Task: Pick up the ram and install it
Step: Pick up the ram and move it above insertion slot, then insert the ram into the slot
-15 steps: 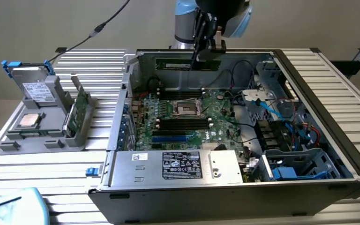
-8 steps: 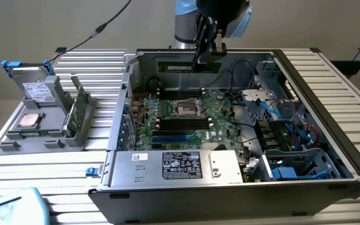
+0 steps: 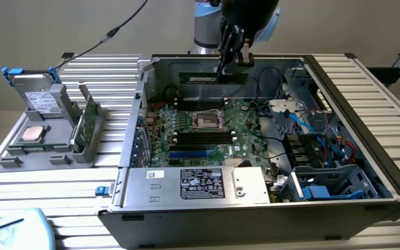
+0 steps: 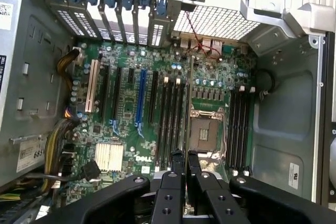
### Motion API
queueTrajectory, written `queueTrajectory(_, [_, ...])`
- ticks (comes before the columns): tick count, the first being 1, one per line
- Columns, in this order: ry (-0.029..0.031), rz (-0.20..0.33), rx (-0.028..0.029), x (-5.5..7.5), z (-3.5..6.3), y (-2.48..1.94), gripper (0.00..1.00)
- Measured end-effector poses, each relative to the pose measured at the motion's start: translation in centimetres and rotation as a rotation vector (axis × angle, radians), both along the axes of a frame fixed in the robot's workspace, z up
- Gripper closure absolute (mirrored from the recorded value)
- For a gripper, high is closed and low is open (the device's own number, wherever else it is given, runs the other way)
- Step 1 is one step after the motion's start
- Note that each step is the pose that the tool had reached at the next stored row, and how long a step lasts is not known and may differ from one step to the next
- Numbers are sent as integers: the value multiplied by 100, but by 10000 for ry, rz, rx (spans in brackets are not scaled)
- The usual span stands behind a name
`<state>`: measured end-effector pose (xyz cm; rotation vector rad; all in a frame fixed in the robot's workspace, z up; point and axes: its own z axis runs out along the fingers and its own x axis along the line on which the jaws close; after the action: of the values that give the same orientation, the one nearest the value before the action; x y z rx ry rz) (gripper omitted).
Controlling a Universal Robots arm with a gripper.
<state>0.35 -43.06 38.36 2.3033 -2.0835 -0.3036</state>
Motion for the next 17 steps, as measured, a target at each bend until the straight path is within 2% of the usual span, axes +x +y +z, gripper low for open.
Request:
queueTrajectory(10, [-3,-318,1,17,-164,37,86])
queueTrajectory(17, [-1,-332,-1,17,-176,48,86])
